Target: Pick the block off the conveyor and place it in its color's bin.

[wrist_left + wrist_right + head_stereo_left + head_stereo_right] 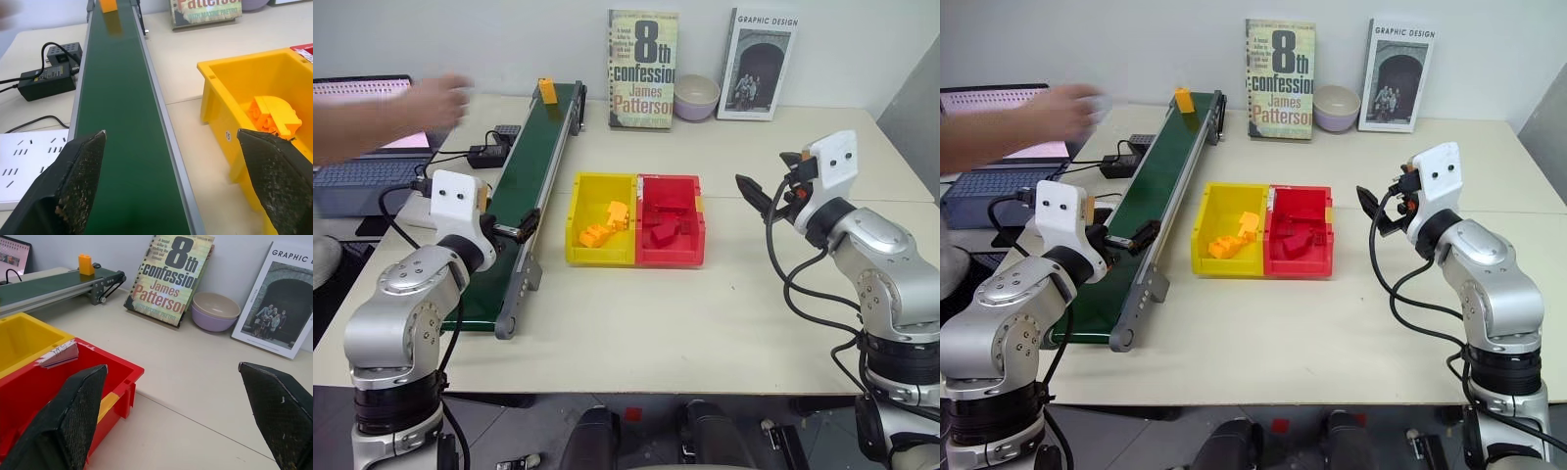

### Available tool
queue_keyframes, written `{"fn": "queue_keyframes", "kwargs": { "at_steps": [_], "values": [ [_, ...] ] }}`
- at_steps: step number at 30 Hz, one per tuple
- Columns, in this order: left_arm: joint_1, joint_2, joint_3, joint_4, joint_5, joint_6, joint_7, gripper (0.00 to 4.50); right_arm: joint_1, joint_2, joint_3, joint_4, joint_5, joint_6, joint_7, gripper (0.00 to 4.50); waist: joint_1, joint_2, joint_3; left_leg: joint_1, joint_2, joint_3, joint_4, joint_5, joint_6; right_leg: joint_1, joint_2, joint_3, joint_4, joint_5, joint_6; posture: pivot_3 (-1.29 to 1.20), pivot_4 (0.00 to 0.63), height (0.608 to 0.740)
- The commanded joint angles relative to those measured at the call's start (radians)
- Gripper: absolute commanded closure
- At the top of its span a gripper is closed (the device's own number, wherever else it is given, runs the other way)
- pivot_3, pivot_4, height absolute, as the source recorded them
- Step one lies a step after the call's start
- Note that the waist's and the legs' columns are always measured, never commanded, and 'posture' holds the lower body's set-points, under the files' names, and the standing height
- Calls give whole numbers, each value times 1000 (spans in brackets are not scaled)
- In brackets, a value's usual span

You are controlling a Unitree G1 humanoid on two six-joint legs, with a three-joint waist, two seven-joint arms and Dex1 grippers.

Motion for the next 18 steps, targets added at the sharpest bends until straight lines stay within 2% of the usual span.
{"fn": "queue_keyframes", "kwargs": {
  "at_steps": [1, 3, 7, 10, 18],
  "values": [
    [-21, 28, -11, -32, -34, 4, -50, 47, -9, -10, -22, -36, 15, -4, 7, 0, 0, 0, 0, 0, 0, 0, 0, 0, 0, 0, 0, 0, 0, 0, 0, 0, 150, 740],
    [-17, 62, -25, -42, -65, 13, -112, 47, -12, -19, -22, -38, 41, 3, 42, 0, 0, 0, 0, 0, 0, 0, 0, 0, 0, 0, 0, 0, 0, 0, 0, 0, 150, 740],
    [-27, 151, -21, -35, -149, 51, -240, 47, -40, -69, -21, -32, 141, 2, 204, 0, -1, 0, 0, 0, 0, 0, 0, 0, 0, 0, 0, 0, 0, 0, 0, 0, 150, 740],
    [-29, 194, -23, -17, -164, 42, -282, 47, -64, -99, -13, -13, 183, -3, 275, 0, -1, 0, 0, 0, 0, 0, -1, 0, 0, 0, 1, -1, 0, -1, -1, 0, 150, 740],
    [-7, 153, 41, -20, -130, 14, -177, 47, -83, -119, 18, 7, 235, -21, 388, 0, -1, 0, 0, 0, 0, 0, 0, 0, 0, 0, 0, -1, 0, -1, -1, 0, 150, 740]
  ]
}}
